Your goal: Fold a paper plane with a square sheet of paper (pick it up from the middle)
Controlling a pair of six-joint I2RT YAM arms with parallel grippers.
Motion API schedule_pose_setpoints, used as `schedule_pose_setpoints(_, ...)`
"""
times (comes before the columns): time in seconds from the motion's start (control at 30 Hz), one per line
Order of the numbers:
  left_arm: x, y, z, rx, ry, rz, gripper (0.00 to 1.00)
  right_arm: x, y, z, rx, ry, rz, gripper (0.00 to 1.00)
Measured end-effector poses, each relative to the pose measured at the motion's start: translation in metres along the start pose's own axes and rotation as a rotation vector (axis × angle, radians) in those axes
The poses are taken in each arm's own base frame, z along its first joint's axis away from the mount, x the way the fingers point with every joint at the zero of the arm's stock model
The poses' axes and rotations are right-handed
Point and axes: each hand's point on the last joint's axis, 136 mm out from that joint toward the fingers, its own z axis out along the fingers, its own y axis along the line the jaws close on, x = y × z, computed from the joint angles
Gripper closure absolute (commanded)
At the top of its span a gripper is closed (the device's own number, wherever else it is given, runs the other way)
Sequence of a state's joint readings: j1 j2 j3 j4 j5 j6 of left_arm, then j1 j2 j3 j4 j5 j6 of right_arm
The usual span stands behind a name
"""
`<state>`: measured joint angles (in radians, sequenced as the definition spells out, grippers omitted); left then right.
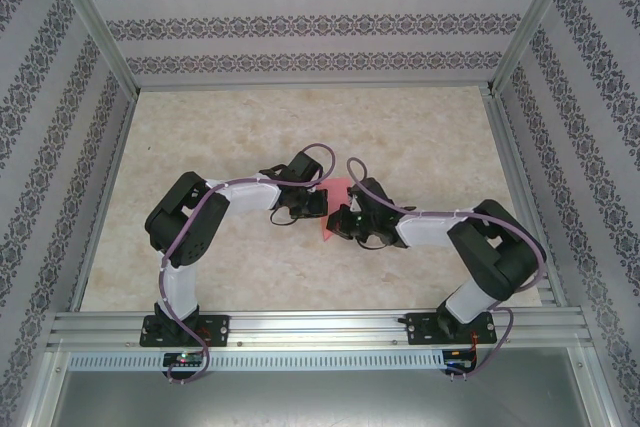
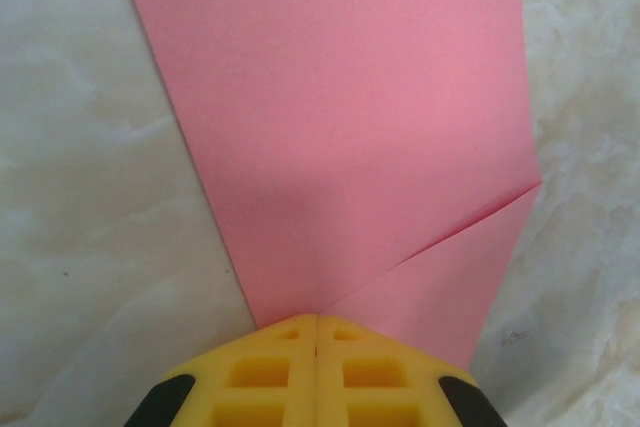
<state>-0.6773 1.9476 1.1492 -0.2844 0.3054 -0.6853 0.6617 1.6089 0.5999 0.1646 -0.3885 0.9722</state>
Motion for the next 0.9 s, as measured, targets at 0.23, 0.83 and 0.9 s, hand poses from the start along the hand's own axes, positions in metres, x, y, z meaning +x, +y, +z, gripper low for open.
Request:
schedule_pose_setpoints(0.23, 0.000, 0.000, 0.000, 0.004, -0.001, 0.001, 0.97, 0.008, -0.011, 0.008, 0.019, 0.015, 0.019, 0.97)
schedule_pose_setpoints(0.83, -0.001, -0.001, 0.000, 0.009, -0.008, 0.000, 0.98, 0.018, -0.002, 0.008, 0.003, 0.034, -0.016, 0.96)
schedule_pose_setpoints(0.9, -0.001, -0.001, 0.000, 0.009, -0.008, 0.000, 0.98, 0.020, -0.006, 0.012, 0.010, 0.048, -0.011, 0.95)
